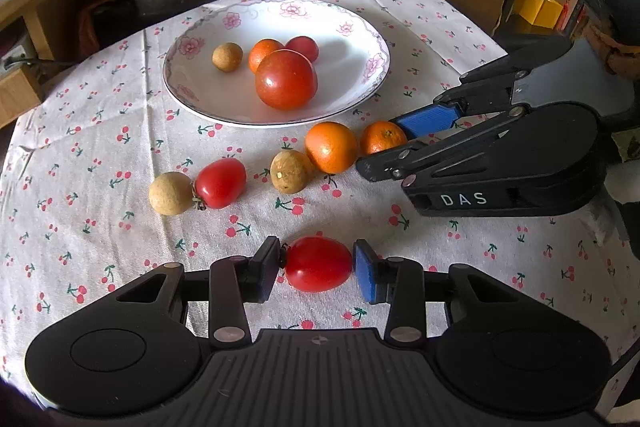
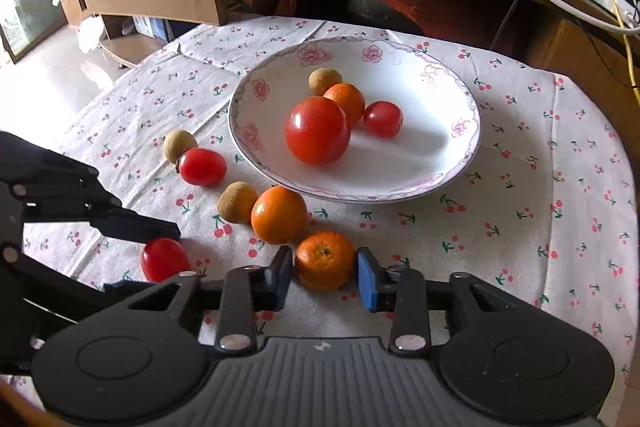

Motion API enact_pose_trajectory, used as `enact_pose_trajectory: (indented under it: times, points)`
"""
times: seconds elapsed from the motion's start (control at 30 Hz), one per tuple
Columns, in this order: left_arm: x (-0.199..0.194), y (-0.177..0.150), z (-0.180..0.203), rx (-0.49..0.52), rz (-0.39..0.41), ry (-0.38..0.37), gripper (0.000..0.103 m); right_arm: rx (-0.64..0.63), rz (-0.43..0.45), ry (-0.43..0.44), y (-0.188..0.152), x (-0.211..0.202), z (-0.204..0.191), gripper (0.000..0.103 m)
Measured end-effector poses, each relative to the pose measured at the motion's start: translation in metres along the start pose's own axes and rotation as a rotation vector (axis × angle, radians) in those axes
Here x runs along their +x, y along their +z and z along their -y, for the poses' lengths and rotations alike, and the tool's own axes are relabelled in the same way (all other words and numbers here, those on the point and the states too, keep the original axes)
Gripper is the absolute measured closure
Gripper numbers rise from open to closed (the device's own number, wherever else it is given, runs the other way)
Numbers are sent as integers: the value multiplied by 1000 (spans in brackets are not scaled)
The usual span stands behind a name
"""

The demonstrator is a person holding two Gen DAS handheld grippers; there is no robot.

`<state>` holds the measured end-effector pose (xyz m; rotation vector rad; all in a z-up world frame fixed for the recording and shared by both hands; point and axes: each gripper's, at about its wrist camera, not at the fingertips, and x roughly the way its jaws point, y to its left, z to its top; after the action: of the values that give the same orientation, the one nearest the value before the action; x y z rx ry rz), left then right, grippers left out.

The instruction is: Organize fruits

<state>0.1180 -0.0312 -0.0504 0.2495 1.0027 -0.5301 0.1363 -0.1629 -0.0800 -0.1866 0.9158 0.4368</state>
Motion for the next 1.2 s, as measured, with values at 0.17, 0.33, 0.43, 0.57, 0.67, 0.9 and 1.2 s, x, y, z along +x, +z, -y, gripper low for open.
enact_pose_trajectory:
  times: [0.17,0.33,0.43,0.57,0.67,0.9,1.2]
  points:
    - [-1,-1,2,5,-2,10,57,11,-18,-5,-4,-7,-2,70]
    - [-7,-7,9,1,-5,7,57,10,-32,2,-18,-20,-10,70]
    - [-11,-13,16,6,-11,-5,57,10,-36,9,-31,-32,-16,70]
    - [-16,-22,26,27,-22,-14,57,18,-36,11,-45,-47,-22,70]
    - [-17,-28,31,39,-34,-11,57,15,-52,6,-57,-52,-26,70]
    - [-18,-32,33,59,-28,1,54,1,-57,-2,-68,-50,-28,70]
    - [-19,-37,32,46,-29,19,36,9,-49,18,-69,-50,-24,62]
